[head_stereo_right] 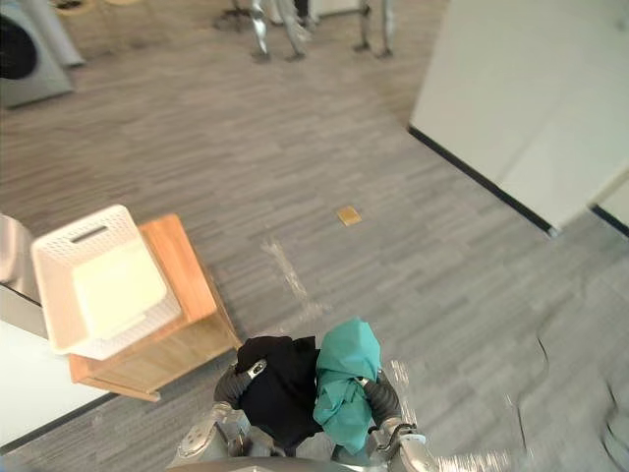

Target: Tidy the bed and pick cloth on bed and put in laundry

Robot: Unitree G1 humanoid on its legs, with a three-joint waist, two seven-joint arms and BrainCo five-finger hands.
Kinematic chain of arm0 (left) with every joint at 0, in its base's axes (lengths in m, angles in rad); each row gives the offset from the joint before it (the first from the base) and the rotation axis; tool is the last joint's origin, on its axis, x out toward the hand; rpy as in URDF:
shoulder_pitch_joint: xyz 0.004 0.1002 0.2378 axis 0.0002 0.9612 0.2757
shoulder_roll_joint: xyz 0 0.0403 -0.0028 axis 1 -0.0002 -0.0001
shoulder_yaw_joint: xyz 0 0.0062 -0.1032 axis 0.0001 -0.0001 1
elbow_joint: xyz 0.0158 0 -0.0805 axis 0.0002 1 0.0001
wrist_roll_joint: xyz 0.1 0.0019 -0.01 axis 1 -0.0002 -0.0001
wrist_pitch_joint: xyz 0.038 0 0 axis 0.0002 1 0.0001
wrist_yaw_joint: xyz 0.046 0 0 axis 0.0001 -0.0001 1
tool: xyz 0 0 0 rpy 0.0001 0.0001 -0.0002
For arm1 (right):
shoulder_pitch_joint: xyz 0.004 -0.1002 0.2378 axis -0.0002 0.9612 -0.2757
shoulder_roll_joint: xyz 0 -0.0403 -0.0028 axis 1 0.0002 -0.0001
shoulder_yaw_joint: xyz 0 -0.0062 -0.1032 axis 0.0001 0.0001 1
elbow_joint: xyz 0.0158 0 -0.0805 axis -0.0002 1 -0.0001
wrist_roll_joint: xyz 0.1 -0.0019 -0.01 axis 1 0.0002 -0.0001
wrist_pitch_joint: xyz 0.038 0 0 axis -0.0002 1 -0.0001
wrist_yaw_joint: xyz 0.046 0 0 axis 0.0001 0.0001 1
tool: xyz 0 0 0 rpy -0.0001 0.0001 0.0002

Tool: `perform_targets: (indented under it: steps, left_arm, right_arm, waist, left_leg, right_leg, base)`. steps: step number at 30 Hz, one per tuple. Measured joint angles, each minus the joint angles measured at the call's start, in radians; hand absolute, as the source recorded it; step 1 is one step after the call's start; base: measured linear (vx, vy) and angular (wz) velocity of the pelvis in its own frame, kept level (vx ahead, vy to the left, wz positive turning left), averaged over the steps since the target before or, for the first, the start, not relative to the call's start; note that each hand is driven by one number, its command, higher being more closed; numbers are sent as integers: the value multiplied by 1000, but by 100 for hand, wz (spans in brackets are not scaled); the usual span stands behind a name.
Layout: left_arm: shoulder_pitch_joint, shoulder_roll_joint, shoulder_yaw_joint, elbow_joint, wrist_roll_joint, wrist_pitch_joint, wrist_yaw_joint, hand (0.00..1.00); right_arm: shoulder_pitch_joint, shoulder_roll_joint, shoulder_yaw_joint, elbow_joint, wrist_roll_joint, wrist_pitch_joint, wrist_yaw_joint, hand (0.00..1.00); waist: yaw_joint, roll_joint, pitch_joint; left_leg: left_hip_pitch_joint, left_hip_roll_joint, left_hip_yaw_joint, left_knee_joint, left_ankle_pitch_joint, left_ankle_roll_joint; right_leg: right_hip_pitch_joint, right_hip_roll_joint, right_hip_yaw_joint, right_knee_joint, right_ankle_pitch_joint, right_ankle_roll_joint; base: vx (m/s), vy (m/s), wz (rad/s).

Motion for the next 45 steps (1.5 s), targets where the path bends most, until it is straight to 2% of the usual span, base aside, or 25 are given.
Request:
perform_targets:
  steps: [2, 4, 6, 7, 11, 13, 14, 15, 17, 20, 21, 22, 23, 25, 26, 27, 28, 32, 35, 36, 38, 39, 40, 42, 45]
  left_arm:
    - [-13, 24, 2, -2, -7, 8, 0, 100]
    - [-16, 48, 18, -3, -11, 27, 0, 100]
    - [-13, 53, 38, 3, -16, 50, 1, 100]
    - [-7, 31, 43, -4, -19, 73, -3, 100]
    - [45, 0, 64, -4, -21, 73, -10, 100]
    - [62, -11, 79, -3, -44, 72, -12, 100]
    - [79, -36, 90, -3, -62, 71, -12, 100]
    - [88, -46, 99, -4, -62, 70, -17, 100]
    - [111, -47, 124, -15, -62, 64, -20, 100]
    - [138, -64, 149, -82, -80, 42, -15, 100]
    - [159, -67, 148, -121, -88, 31, -6, 100]
    - [157, -65, 147, -135, -86, 28, -8, 100]
    - [141, -58, 148, -137, -86, 28, -9, 100]
    - [122, -90, 146, -129, -77, 34, -26, 100]
    - [119, -92, 148, -119, -75, 33, -30, 100]
    - [116, -85, 155, -107, -75, 38, -25, 100]
    - [127, -76, 151, -109, -74, 40, -21, 100]
    - [151, -32, 151, -98, -76, 48, 2, 100]
    - [143, -3, 177, -94, -79, 43, 1, 100]
    - [124, 16, 180, -68, -79, 37, 0, 100]
    - [121, 55, 181, -34, -78, 18, -2, 100]
    - [138, 102, 182, -38, -78, -1, -6, 100]
    - [144, 126, 185, -21, -77, -8, -10, 100]
    - [156, 55, 179, -22, -77, 0, -10, 100]
    - [170, 2, 187, -39, -77, -3, -35, 100]
  right_arm:
    - [4, 6, 5, -3, 1, -20, -3, 100]
    - [-10, 8, 16, -2, 1, -37, -10, 100]
    - [-23, 10, 17, 0, 1, -38, -20, 100]
    - [-66, -6, -5, 7, 3, -38, -34, 100]
    - [-107, -18, -21, -10, 5, -37, -45, 100]
    - [-131, -25, -16, -8, 12, -35, -41, 100]
    - [-146, -51, -16, -2, 12, -31, -28, 100]
    - [-153, -61, -16, 5, 10, -26, -12, 100]
    - [-151, -57, -15, 11, -2, -25, 28, 100]
    - [-154, -57, -13, 10, -20, -29, 86, 100]
    - [-152, -54, -3, -3, -25, -29, 96, 100]
    - [-149, -47, 1, -12, -29, -29, 93, 100]
    - [-147, -25, 10, -21, -31, -27, 81, 100]
    - [-154, -43, 13, -83, -41, -28, 43, 100]
    - [-186, -44, 14, -69, -48, -27, 20, 100]
    - [-229, -51, 22, -46, -61, -18, -6, 100]
    - [-268, -53, 31, -26, -80, -16, -33, 100]
    - [-311, -46, 58, -6, -87, -44, -67, 100]
    - [-298, -43, 98, -11, -88, -89, -68, 100]
    - [-290, -45, 100, -22, -88, -101, -76, 100]
    - [-266, -41, 100, -59, -85, -119, -103, 100]
    - [-252, -21, 105, -87, -81, -132, -114, 100]
    - [-251, -9, 105, -96, -75, -139, -119, 100]
    - [-272, -73, 86, -127, -18, -140, -149, 100]
    - [-298, -76, 61, -127, 12, -138, -189, 100]
  waist:
    - [0, -3, 2]
    - [8, -27, 2]
    - [8, -37, 1]
    - [30, 27, 20]
    - [32, 47, 14]
    - [61, 47, 21]
    - [63, 93, 29]
    - [75, 107, 32]
    - [86, 90, 38]
    - [124, 81, 37]
    - [131, 75, 30]
    - [129, 62, 27]
    - [115, 1, 15]
    - [105, 14, -6]
    - [109, 0, -14]
    - [126, -19, -13]
    - [134, -25, -11]
    - [128, -6, -10]
    - [81, 16, -5]
    - [63, 13, 0]
    - [56, -34, 1]
    - [57, -112, -3]
    - [56, -151, 1]
    - [89, -53, 3]
    - [99, -11, -1]
  left_leg:
    - [34, 33, -77, -9, -38, -39]
    - [74, 56, -142, -9, -92, -96]
    - [115, 82, -163, -10, -129, -146]
    - [121, 138, -166, 18, -114, -168]
    - [111, 187, -172, 227, 50, -212]
    - [-11, 227, -185, 560, 152, -308]
    - [-135, 284, -195, 853, 154, -300]
    - [-221, 314, -164, 1016, 122, -249]
    - [-321, 296, -93, 1043, 62, -194]
    - [-417, 232, 69, 767, 18, -204]
    - [-414, 229, 263, 595, 137, -166]
    - [-395, 224, 383, 520, 149, -91]
    - [-319, 173, 599, 385, 110, 1]
    - [-275, 108, 763, 216, 40, 82]
    - [-258, 59, 714, 126, 0, 156]
    - [-237, 22, 651, 98, -2, 161]
    - [-209, -3, 587, 92, -6, 142]
    - [-85, -24, 364, 44, 0, 71]
    - [-64, 33, 135, 19, 20, 13]
    - [-66, 51, 21, 23, 14, -21]
    - [-69, 39, -116, 45, -2, -76]
    - [-70, 8, -187, 83, -25, -125]
    - [-67, 0, -227, 105, -37, -141]
    - [-71, 93, -285, 128, -54, -178]
    - [-58, 132, -241, 46, 48, -190]
  right_leg:
    - [-54, 35, 38, -309, 49, 48]
    - [-81, 38, 69, -711, 238, 94]
    - [-75, 47, 85, -736, 414, 82]
    - [-83, 89, 75, -632, 353, -5]
    - [0, 97, 38, -469, 163, -53]
    - [86, 125, 20, -493, 86, -57]
    - [166, 171, -14, -538, 72, -70]
    - [246, 198, -31, -587, 64, -80]
    - [343, 199, -48, -658, 37, -84]
    - [448, 207, -116, -768, 41, -53]
    - [494, 222, -189, -800, 29, -26]
    - [513, 222, -242, -813, 15, -7]
    - [554, 204, -351, -817, -1, 25]
    - [550, 225, -461, -736, -26, 74]
    - [534, 199, -469, -602, -67, 111]
    - [483, 121, -460, -362, -53, 114]
    - [398, 22, -411, -70, -13, 24]
    - [220, -103, -228, 119, -47, -44]
    - [80, 13, 50, -181, -34, 2]
    - [61, 74, 216, -365, 3, 57]
    - [68, 111, 438, -602, 91, 128]
    - [74, 106, 524, -695, 181, 156]
    - [68, 103, 529, -664, 193, 152]
    - [111, 167, 426, -646, 161, 101]
    - [174, 157, 298, -671, 139, 60]
  base:
    - [590, -261, 135]
    - [744, -464, 109]
    - [723, -444, 66]
    - [682, -387, 40]
    - [593, -342, 43]
    - [501, -290, 22]
    - [428, -198, 19]
    - [483, -210, 23]
    - [424, -175, 29]
    - [352, -73, 51]
    - [401, -59, 110]
    - [455, -90, 220]
    - [505, -103, 299]
    - [480, -86, 302]
    - [396, -91, 249]
    - [481, -118, 256]
    - [415, -125, 185]
    - [451, -172, 163]
    - [414, -286, 228]
    - [361, -425, 249]
    - [399, -543, 226]
    - [325, -488, 162]
    - [321, -527, 177]
    - [337, -473, 109]
    - [210, -262, 105]
